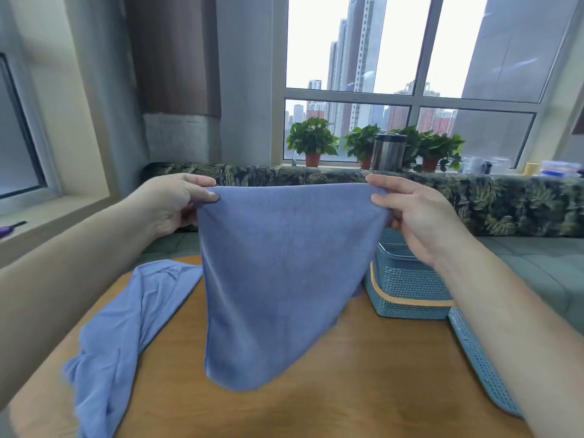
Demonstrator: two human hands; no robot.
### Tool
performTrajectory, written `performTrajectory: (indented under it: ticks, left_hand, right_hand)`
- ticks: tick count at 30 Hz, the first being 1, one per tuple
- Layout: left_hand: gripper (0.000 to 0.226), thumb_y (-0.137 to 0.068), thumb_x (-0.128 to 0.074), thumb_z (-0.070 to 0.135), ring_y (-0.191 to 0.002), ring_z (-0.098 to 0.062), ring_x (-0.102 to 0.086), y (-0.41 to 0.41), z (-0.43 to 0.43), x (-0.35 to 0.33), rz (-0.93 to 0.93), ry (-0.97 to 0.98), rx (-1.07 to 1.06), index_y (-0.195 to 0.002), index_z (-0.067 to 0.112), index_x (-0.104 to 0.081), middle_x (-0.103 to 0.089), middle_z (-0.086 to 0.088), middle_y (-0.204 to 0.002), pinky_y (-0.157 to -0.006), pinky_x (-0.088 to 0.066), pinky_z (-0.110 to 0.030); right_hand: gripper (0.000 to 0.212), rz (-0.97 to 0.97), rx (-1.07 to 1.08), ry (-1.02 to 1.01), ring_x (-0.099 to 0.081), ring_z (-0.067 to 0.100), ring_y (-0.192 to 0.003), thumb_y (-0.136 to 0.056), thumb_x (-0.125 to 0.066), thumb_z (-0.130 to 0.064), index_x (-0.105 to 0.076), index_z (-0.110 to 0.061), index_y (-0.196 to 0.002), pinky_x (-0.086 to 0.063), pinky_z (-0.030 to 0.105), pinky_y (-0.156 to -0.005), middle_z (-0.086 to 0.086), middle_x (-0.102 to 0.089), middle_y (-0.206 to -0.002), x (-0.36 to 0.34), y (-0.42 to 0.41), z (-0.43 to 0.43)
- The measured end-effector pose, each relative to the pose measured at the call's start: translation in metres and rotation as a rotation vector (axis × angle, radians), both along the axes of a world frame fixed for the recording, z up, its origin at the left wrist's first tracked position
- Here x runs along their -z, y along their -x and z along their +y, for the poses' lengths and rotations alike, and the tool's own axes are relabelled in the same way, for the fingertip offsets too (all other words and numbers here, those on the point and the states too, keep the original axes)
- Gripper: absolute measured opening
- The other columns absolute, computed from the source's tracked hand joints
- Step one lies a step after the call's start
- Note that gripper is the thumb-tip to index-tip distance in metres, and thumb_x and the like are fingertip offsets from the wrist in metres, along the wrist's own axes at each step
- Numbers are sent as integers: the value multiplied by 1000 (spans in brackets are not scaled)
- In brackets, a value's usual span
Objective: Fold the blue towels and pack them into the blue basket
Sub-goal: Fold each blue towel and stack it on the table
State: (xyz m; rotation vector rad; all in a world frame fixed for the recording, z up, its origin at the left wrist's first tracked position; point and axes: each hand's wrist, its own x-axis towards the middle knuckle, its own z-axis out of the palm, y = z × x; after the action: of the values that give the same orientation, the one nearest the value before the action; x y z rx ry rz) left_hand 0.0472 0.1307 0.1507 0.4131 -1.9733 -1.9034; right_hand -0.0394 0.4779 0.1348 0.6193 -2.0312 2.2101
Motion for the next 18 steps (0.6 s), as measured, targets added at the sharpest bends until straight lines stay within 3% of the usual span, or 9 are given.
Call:
performTrajectory:
  ticks: [2,5,9,11,14,16,18]
  left_hand:
    - [25,-84,-70,-4,-63,-10,-59,6,1,10,-40,39,-20,-88,20,-64,-63,-1,-80,-51,-49,-19]
    - [22,-86,-70,1,-68,-12,-56,22,5,19,-180,94,30,-89,22,-64,-62,1,-80,-63,-39,-27]
    - [29,-87,-64,-10,-69,-14,-55,51,18,7,-198,106,73,-93,19,-66,-61,-1,-80,-61,-40,-24]
    - [37,-79,-66,-17,-73,-20,-54,64,18,0,-112,278,29,-92,18,-69,-62,-5,-81,-62,-44,-25]
    - [35,-78,-65,-11,-73,-20,-58,73,12,-5,43,736,-97,-88,22,-71,-67,-1,-82,-65,-50,-27]
    - [26,-83,-62,-4,-63,-14,-56,70,12,-1,134,836,-114,-88,19,-72,-67,3,-75,-57,-45,-22]
    - [16,-87,-65,0,-58,-13,-51,65,11,11,197,861,-119,-87,14,-73,-65,-2,-70,-49,-39,-15]
  right_hand:
    - [30,-4,61,-83,-60,14,-80,-84,-70,0,-80,-24,-99,-41,24,-69,-4,-76,-93,4,5,0]
    - [33,-27,180,-173,-63,10,-87,-79,-72,1,-80,-24,-98,-42,19,-68,-5,-75,-100,12,14,-3]
    - [31,-28,258,-263,-64,10,-80,-76,-74,7,-77,-16,-98,-49,13,-61,-3,-72,-90,13,40,-9]
    - [26,40,325,-367,-66,13,-87,-78,-76,0,-77,-19,-95,-53,21,-72,-4,-72,-92,8,56,-10]
    - [13,220,409,-526,-65,12,-89,-87,-71,-14,-77,-26,-88,-48,26,-70,-4,-71,-95,-1,73,-4]
    - [17,352,447,-604,-60,11,-89,-91,-66,-18,-74,-30,-83,-46,27,-72,0,-61,-103,-1,79,0]
    - [24,442,420,-663,-56,10,-84,-92,-62,-16,-68,-32,-76,-44,29,-73,3,-59,-98,6,76,6]
